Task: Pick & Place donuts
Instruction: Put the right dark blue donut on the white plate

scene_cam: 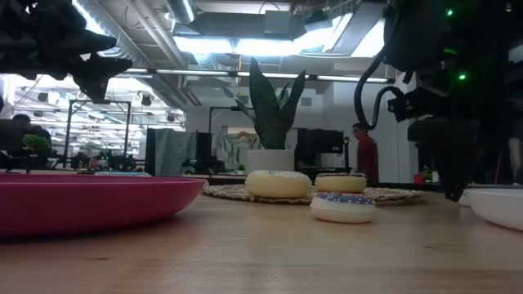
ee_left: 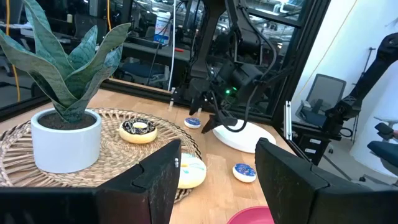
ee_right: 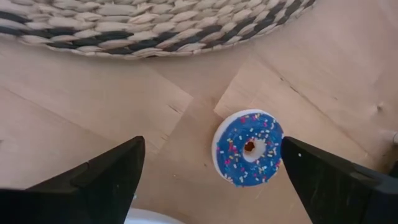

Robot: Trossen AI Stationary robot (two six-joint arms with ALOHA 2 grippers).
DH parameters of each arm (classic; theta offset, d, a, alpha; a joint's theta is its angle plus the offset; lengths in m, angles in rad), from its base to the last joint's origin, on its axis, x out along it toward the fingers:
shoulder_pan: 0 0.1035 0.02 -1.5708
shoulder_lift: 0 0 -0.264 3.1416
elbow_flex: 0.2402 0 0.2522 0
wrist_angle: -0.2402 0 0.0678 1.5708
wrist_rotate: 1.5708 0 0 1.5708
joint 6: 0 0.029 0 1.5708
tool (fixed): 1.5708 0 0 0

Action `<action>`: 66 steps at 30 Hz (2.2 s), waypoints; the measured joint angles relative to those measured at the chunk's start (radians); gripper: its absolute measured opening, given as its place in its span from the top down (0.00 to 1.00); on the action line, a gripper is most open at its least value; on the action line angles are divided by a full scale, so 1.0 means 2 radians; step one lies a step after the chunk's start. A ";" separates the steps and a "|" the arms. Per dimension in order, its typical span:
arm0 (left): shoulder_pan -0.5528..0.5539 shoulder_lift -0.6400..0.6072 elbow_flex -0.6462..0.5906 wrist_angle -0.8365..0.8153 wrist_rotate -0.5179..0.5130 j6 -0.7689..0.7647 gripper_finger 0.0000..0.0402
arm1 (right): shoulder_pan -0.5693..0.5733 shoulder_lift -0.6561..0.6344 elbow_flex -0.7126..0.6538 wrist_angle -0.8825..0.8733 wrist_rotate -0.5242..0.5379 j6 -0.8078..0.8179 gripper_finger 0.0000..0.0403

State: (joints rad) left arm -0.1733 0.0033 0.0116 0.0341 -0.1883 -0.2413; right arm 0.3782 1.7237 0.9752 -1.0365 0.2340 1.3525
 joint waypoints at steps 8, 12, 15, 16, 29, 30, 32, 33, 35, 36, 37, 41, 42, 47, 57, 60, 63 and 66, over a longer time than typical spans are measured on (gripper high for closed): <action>0.000 0.000 0.000 0.000 0.000 0.000 0.51 | 0.000 0.000 0.000 -0.002 -0.005 0.007 0.16; 0.000 0.000 0.000 0.000 0.000 0.000 0.51 | 0.000 0.000 0.000 -0.003 -0.010 0.026 0.22; 0.000 0.000 0.000 0.000 0.000 0.000 0.51 | 0.000 0.000 0.000 -0.003 -0.010 0.030 0.26; 0.000 0.000 0.000 0.000 0.000 0.000 0.51 | 0.000 0.000 0.000 -0.003 -0.010 0.030 0.27; 0.000 0.000 0.000 0.000 0.000 0.000 0.51 | 0.000 0.000 -0.026 0.010 -0.024 0.030 0.32; 0.000 0.000 0.000 0.000 0.000 0.000 0.51 | 0.000 0.000 -0.026 0.010 -0.024 0.029 0.32; 0.000 0.000 0.000 0.000 0.000 0.000 0.51 | 0.000 0.000 -0.026 0.011 -0.024 0.028 0.32; 0.000 0.000 0.000 0.000 0.000 0.000 0.51 | 0.000 0.000 -0.026 0.011 -0.023 0.028 0.32; 0.000 0.000 0.000 0.000 0.000 0.000 0.51 | 0.000 0.000 -0.026 0.011 -0.023 0.027 0.32; 0.000 0.000 0.000 0.000 0.000 0.000 0.51 | 0.000 0.000 -0.026 0.011 -0.023 0.026 0.32; 0.000 0.000 0.000 0.000 0.000 0.000 0.51 | 0.000 0.000 -0.026 0.011 -0.023 0.024 0.32; 0.000 0.000 0.000 0.000 0.000 0.000 0.51 | 0.000 0.000 -0.021 0.012 -0.011 0.001 0.32; 0.000 0.000 0.000 0.000 0.000 0.000 0.51 | 0.000 0.000 -0.020 0.013 -0.008 -0.001 0.32; 0.000 0.000 0.000 0.000 0.000 0.000 0.51 | -0.001 0.000 -0.026 0.017 -0.012 -0.001 0.32; 0.000 0.000 0.000 0.000 0.000 0.000 0.51 | -0.001 0.000 -0.029 0.034 -0.015 -0.007 0.42; 0.000 0.000 0.000 0.000 0.000 0.000 0.51 | -0.001 0.000 -0.029 0.035 -0.017 -0.007 0.49; 0.000 0.000 0.000 0.000 0.000 0.000 0.51 | -0.001 0.001 -0.030 0.035 -0.017 -0.007 0.55; 0.000 0.000 0.000 0.000 0.000 0.000 0.51 | -0.001 0.001 -0.030 0.035 -0.018 -0.007 0.61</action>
State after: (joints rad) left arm -0.1732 0.0034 0.0116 0.0340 -0.1883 -0.2413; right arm 0.3771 1.7252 0.9154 -0.9665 0.1986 1.3392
